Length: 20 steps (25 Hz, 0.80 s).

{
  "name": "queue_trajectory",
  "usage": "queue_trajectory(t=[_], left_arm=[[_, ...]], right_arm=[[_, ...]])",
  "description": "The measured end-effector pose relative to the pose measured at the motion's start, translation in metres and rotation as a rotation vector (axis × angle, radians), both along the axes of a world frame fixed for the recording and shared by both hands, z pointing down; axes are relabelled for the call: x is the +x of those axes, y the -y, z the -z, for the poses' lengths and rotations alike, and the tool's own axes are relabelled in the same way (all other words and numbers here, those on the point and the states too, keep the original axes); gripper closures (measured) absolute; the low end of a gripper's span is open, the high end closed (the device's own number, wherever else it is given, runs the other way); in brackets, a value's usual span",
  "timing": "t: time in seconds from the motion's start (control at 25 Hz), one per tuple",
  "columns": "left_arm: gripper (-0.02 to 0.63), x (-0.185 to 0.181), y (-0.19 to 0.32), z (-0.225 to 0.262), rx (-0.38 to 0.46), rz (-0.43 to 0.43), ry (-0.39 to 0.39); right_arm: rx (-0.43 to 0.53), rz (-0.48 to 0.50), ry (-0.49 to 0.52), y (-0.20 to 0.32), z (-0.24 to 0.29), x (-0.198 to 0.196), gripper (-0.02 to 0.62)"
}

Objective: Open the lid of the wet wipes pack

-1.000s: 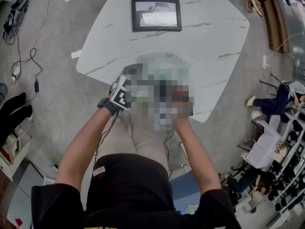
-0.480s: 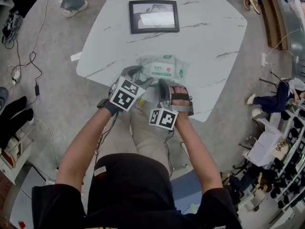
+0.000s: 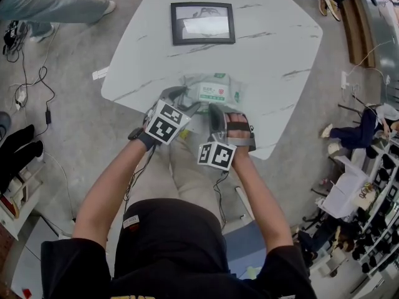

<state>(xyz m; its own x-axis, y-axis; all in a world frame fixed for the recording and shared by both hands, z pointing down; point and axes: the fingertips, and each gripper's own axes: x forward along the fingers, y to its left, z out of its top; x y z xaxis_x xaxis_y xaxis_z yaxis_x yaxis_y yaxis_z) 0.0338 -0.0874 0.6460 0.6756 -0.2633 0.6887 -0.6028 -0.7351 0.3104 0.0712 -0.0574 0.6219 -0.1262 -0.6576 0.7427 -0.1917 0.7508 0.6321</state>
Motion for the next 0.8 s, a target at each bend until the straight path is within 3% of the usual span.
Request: queue_trajectory(t=[0.48,0.8], left_arm=[[0.336,0.000,0.001,-0.003,-0.010,-0.005,-0.006],[0.337,-0.001,0.000,-0.001,-0.012,-0.009,-0.009]], right_arm=[[-0.004,0.000,0.026,0.004,0.010,0.001,0.592],[-0.073,0.002,0.157,0.008,0.023,0.002,0.591]])
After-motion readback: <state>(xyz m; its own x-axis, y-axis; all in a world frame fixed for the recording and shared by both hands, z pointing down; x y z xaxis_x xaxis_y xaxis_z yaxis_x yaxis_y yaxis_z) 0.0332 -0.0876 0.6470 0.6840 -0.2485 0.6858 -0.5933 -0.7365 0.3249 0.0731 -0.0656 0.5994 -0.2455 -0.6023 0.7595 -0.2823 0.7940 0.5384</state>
